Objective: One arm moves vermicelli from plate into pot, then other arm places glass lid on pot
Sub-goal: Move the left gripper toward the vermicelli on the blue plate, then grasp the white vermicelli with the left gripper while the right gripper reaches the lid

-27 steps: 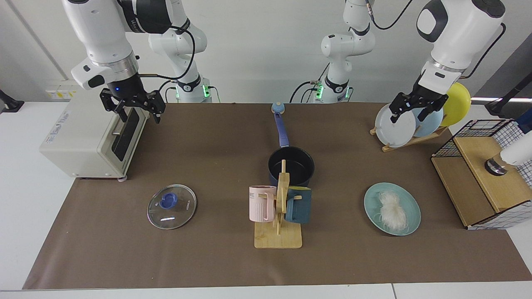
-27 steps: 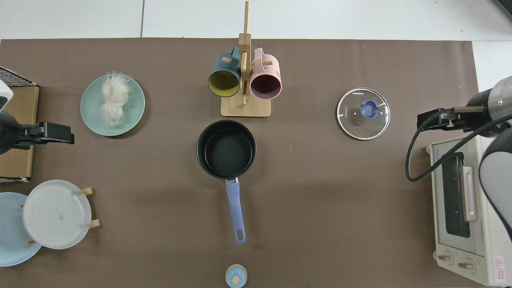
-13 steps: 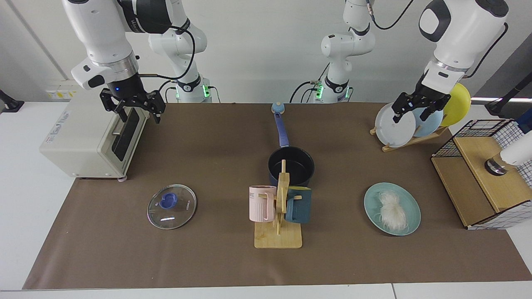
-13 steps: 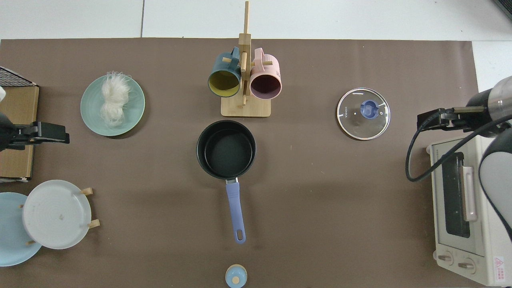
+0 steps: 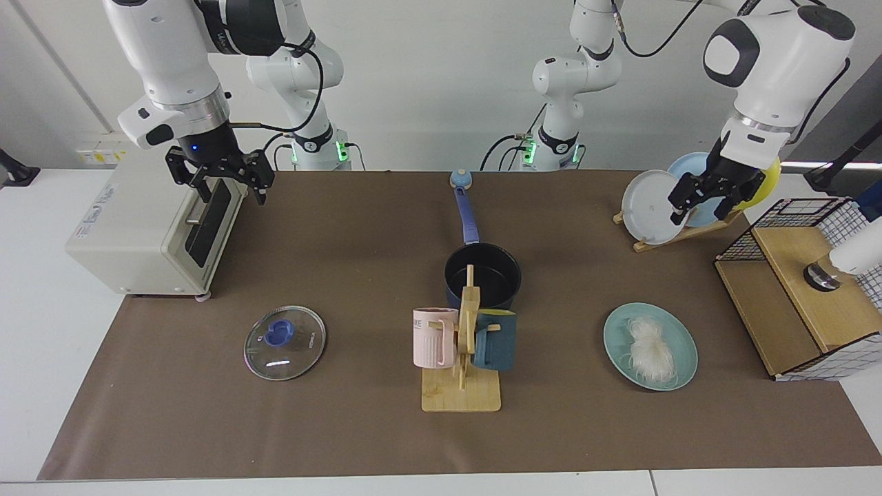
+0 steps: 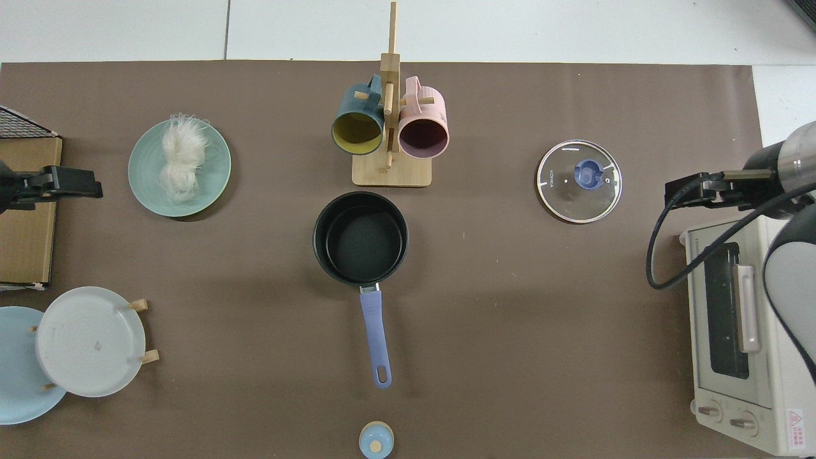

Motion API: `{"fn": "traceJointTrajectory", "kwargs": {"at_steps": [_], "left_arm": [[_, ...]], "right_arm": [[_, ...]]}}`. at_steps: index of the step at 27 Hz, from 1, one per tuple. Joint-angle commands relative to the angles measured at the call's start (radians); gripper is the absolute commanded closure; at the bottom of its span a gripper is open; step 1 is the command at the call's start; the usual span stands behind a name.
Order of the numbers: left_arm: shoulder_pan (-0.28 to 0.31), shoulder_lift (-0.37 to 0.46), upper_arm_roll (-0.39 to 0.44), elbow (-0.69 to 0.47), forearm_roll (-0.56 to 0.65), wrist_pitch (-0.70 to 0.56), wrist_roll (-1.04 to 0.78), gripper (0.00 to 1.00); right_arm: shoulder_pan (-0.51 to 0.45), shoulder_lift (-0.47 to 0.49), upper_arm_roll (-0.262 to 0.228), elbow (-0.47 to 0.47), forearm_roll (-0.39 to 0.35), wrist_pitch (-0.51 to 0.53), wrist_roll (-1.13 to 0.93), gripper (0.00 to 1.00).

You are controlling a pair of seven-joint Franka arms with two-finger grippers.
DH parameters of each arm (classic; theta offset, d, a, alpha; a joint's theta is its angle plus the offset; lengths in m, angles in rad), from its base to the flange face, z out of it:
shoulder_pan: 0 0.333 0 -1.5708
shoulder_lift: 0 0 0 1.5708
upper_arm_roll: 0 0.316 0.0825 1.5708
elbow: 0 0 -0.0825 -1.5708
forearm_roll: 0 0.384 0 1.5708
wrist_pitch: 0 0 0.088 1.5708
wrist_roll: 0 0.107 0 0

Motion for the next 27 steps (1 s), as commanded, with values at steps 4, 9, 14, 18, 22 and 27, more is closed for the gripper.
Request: {"fn": "traceJointTrajectory", "kwargs": {"at_steps": [4, 9, 14, 18, 22, 27], "left_arm": [[0.004, 0.135, -0.012, 0.011, 0.0, 0.189, -0.023, 0.0], [-0.008, 0.228, -0.012, 0.02, 0.016, 0.246, -0.023, 0.0], [-0.008, 0.348, -0.015, 0.129, 0.065, 0.306, -0.023, 0.0], [-0.03, 0.449, -0.03, 0.214, 0.107, 0.3, -0.045, 0.0], [-0.057, 0.502, -0.038, 0.221, 0.151, 0.321, -0.14, 0.0], [-0.051, 0.523, -0.038, 0.218, 0.162, 0.355, -0.135, 0.0]], "right_arm": [[-0.013, -0.007, 0.003, -0.003, 0.024, 0.009, -0.035, 0.0], [-0.013, -0.007, 0.002, -0.003, 0.024, 0.009, -0.033, 0.0], [-0.013, -0.007, 0.002, -0.003, 0.024, 0.009, -0.033, 0.0], [-0.013, -0.007, 0.002, -0.003, 0.024, 0.009, -0.037, 0.0], [-0.021, -0.011, -0.001, -0.004, 0.023, -0.011, -0.037, 0.0], [-0.019, -0.019, 0.0, -0.001, 0.007, -0.005, -0.046, 0.01]]}}
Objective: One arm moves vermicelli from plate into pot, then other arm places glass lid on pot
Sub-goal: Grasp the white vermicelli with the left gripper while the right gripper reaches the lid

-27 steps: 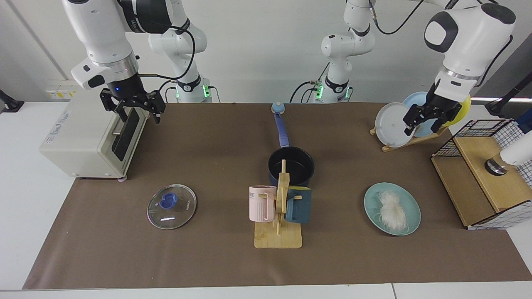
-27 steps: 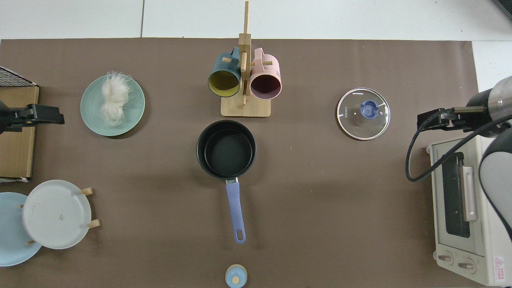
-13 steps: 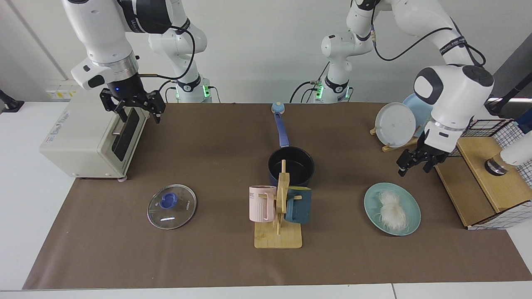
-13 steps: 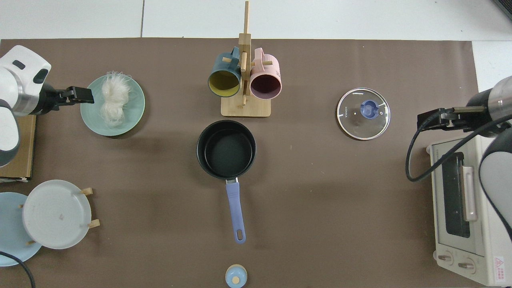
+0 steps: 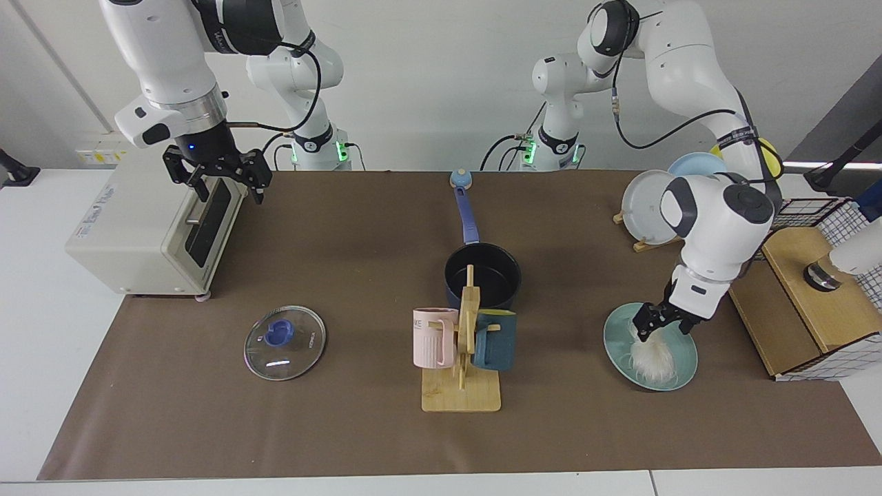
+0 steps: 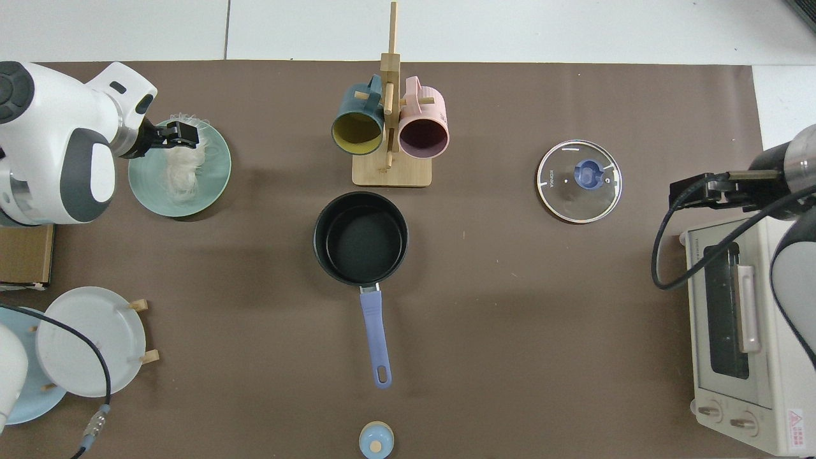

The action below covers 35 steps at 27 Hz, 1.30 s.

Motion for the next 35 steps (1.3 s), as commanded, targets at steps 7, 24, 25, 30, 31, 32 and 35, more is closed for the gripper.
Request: {"fn": "traceJointTrajectory", "kwargs": {"at_steps": [7, 24, 25, 30, 31, 32, 35], "left_arm": [[0.017, 0.076, 0.003, 0.026, 0.048, 0.08, 0.007, 0.0], [0.036, 0.125, -0.024, 0.006, 0.041, 0.129, 0.009, 0.34], [0.036, 0.125, -0.026, 0.007, 0.038, 0.121, 0.009, 0.55], [0.063, 0.119, -0.056, 0.044, 0.005, 0.03, 0.006, 1.0], [0.066, 0.115, -0.063, 0.052, 0.005, 0.01, 0.004, 1.0], [0.066, 0.107, -0.069, 0.055, 0.004, -0.013, 0.001, 1.0], [0.068, 0.072, -0.081, 0.082, 0.002, -0.095, -0.008, 1.0]], "right_arm": [[0.007, 0.119, 0.013, 0.147, -0.003, -0.026, -0.043, 0.03], [0.039, 0.62, 0.018, 0.569, -0.037, -0.016, 0.008, 0.02], [0.039, 0.635, 0.018, 0.569, -0.031, -0.008, 0.008, 0.02], [0.016, 0.661, 0.016, 0.507, 0.019, 0.058, 0.005, 0.02], [0.014, 0.661, 0.016, 0.487, 0.029, 0.073, 0.002, 0.02], [0.011, 0.661, 0.016, 0.47, 0.029, 0.096, 0.0, 0.02], [0.011, 0.646, 0.016, 0.395, 0.033, 0.156, -0.018, 0.02]]}}
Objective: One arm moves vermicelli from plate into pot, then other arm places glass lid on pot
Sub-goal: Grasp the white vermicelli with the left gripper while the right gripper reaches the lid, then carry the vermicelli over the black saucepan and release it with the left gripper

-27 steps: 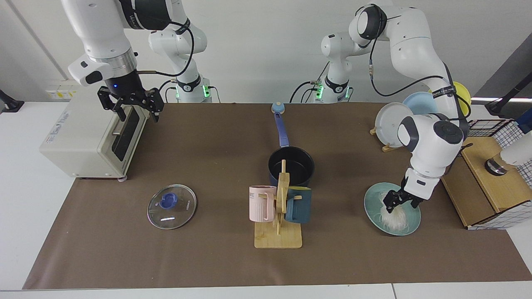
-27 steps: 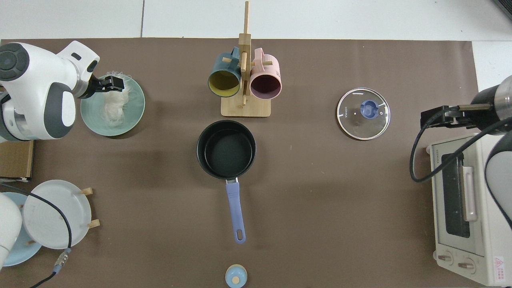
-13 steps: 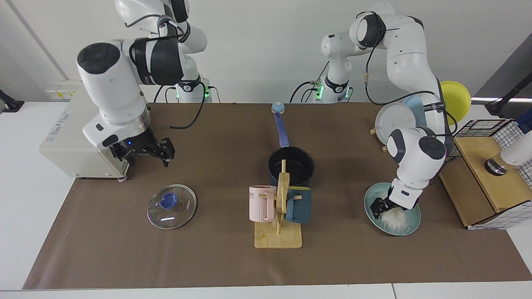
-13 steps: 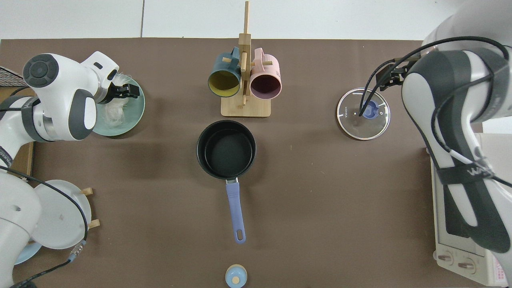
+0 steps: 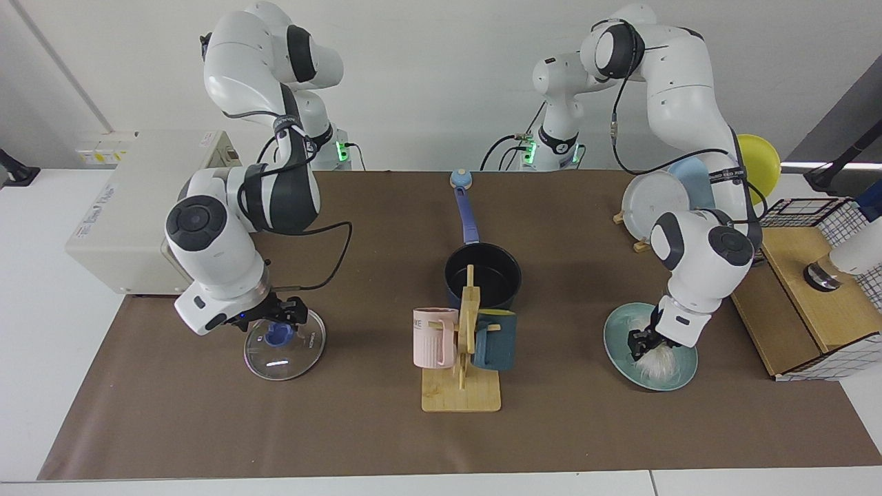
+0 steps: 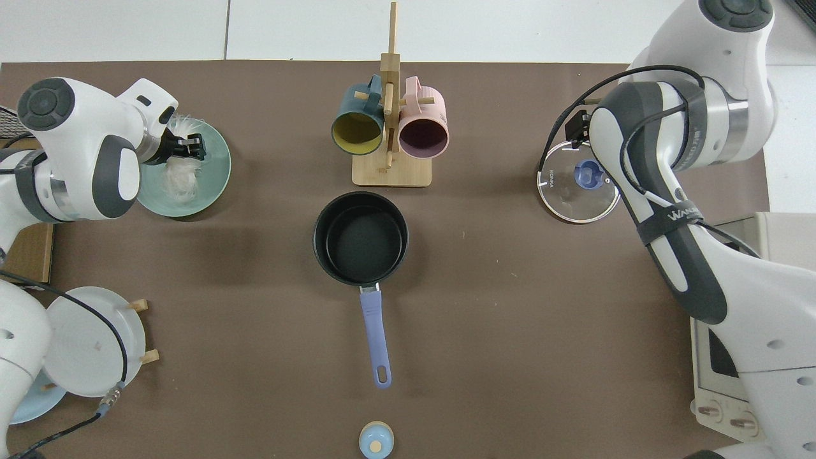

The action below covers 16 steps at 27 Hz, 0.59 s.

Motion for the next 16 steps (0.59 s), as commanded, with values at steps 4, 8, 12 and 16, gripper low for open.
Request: {"fn": "traceJointTrajectory", "kwargs": {"at_steps": [4, 8, 12, 16], "left_arm": [[0.013, -0.123, -0.037, 0.064, -0.033, -0.217, -0.042, 1.0], [0.01, -0.212, -0.064, 0.061, -0.062, -0.28, -0.086, 1.0], [0.011, -0.27, -0.13, 0.055, -0.064, -0.349, -0.157, 1.0], [-0.006, -0.319, -0.21, 0.027, -0.064, -0.387, -0.305, 1.0]], "right_arm": [[-0.024, -0.022, 0.009, -0.136, 0.035, 0.086, -0.034, 0.02], [-0.034, -0.03, 0.009, -0.202, 0.035, 0.141, -0.04, 0.01], [-0.033, -0.033, 0.009, -0.242, 0.035, 0.182, -0.043, 0.01], [-0.027, -0.031, 0.009, -0.248, 0.033, 0.182, -0.045, 0.01]]}}
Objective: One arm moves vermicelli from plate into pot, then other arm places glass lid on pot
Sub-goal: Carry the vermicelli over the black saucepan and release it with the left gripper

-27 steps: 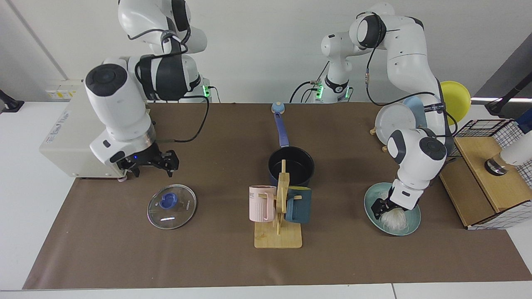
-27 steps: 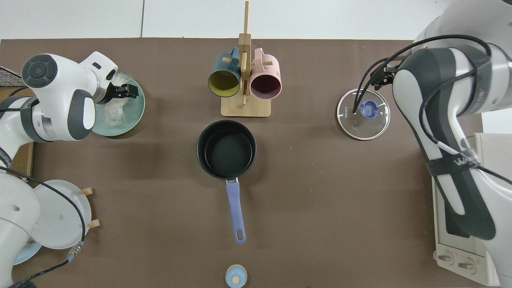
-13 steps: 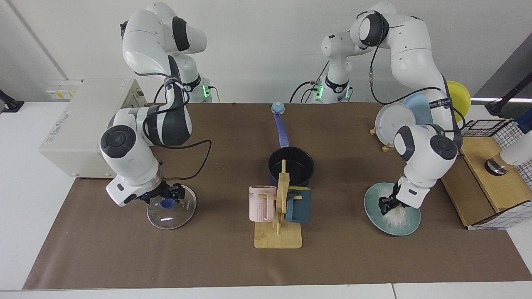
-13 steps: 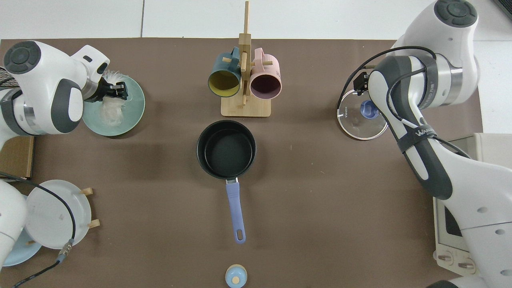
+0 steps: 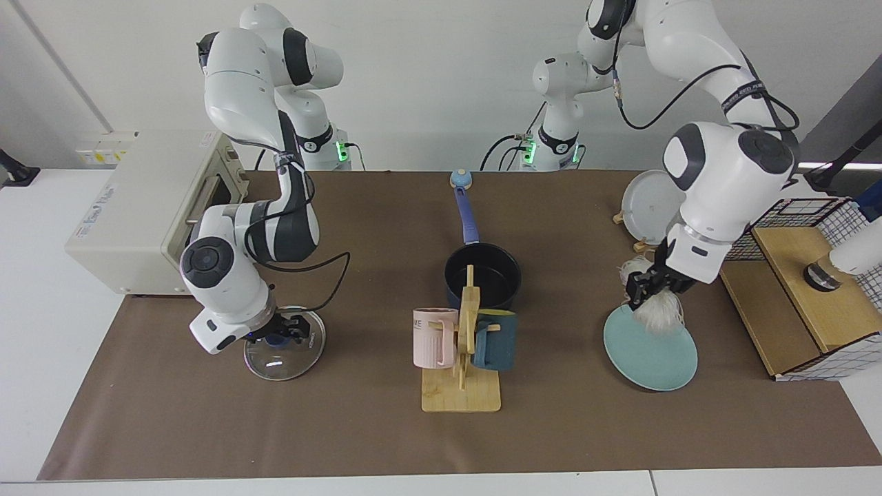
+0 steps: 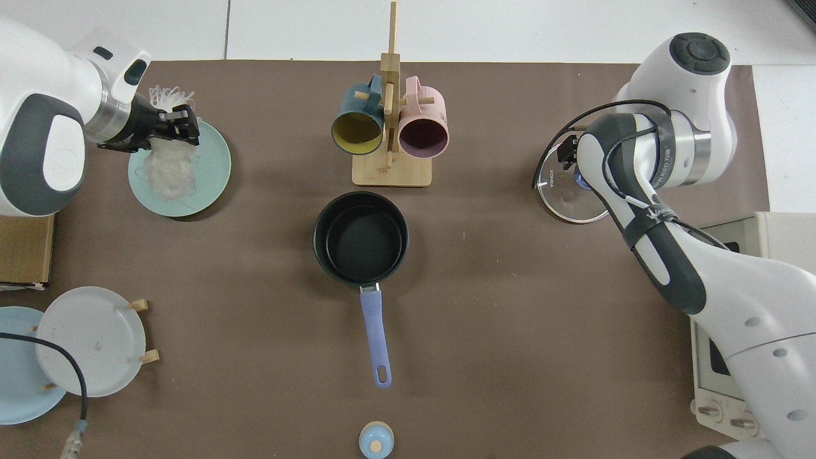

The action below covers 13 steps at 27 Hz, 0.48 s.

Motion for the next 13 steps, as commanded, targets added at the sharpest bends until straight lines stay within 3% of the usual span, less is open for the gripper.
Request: {"fn": "traceJointTrajectory", "kwargs": {"at_steps": [1, 8, 13], "left_arm": [[-0.013, -0.075, -0.105, -0.069, -0.008, -0.037, -0.209, 1.0], [-0.014, -0.102, -0.267, -0.196, 0.0, 0.07, -0.349, 1.0], [-0.018, -0.098, -0.344, -0.385, 0.001, 0.271, -0.355, 1.0]], "right_arm": [[-0.007, -0.036, 0.008, -0.062, 0.019, 0.03, -0.04, 0.01], [0.003, -0.037, 0.008, -0.098, 0.019, 0.079, -0.04, 0.01], [-0.011, -0.04, 0.008, -0.101, 0.021, 0.067, -0.084, 0.01]]}}
